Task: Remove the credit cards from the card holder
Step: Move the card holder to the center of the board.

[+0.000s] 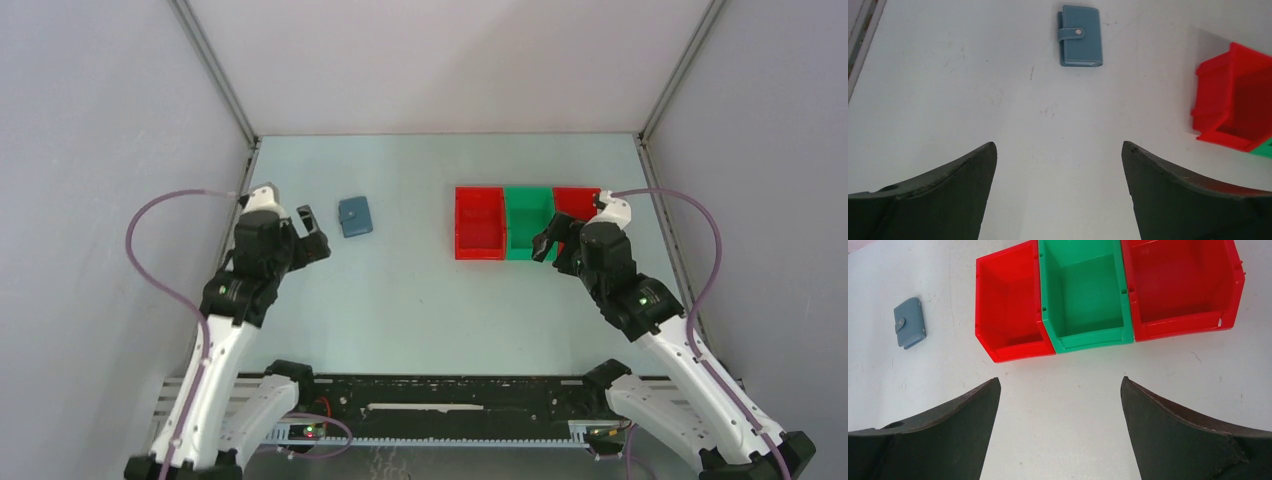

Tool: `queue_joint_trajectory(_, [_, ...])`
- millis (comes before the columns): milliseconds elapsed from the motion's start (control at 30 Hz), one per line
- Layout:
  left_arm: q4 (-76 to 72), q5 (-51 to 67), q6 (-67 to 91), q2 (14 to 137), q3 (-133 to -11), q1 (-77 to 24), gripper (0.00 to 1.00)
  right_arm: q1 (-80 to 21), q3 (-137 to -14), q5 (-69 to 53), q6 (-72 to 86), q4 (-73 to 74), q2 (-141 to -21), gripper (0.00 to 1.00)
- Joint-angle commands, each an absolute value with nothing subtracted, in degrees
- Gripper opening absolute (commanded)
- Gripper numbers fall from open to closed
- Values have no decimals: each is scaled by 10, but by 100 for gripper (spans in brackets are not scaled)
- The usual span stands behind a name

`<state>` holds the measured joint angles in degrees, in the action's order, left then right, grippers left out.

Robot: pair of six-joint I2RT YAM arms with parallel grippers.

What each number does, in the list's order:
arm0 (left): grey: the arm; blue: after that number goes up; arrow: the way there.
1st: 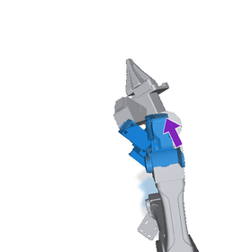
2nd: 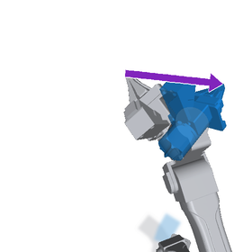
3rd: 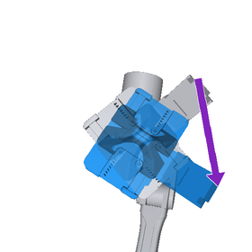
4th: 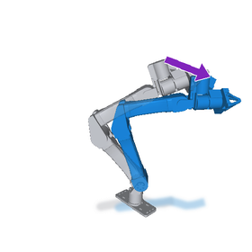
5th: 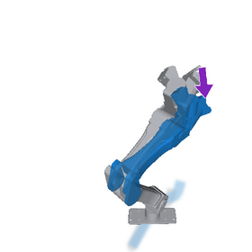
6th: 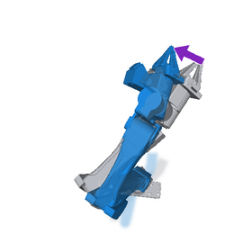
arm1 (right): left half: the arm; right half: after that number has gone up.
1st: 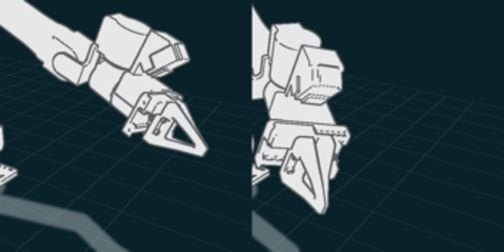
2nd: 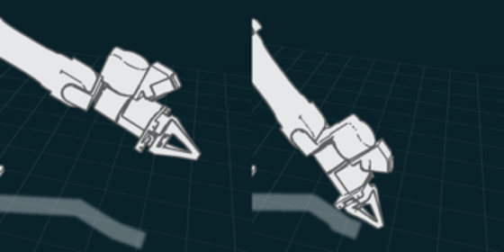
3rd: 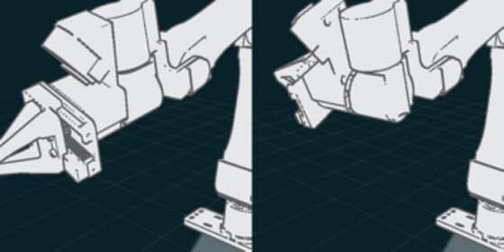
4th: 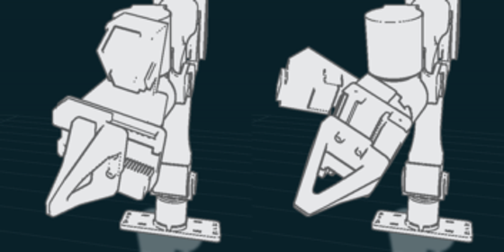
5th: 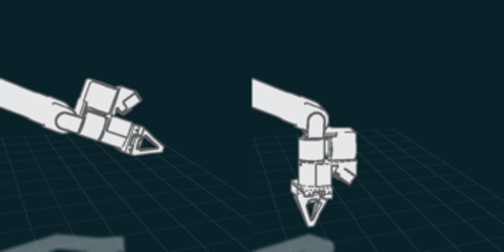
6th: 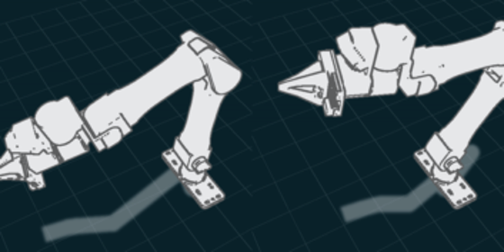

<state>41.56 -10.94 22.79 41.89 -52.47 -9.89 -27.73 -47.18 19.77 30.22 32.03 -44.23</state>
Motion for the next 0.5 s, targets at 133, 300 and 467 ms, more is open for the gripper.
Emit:
queue_joint_trajectory(133, [410, -148, 222, 658, -677, -157, 100, -282, -478, 198, 326, 323, -418, 99])
queue_joint_trajectory(300, [407, -204, 237, 822, -776, -170, 90, -283, -477, 196, 334, 335, -408, 100])
queue_joint_trajectory(467, [447, -256, 230, 997, -909, -169, 81, -283, -477, 214, 339, 354, -394, 100])
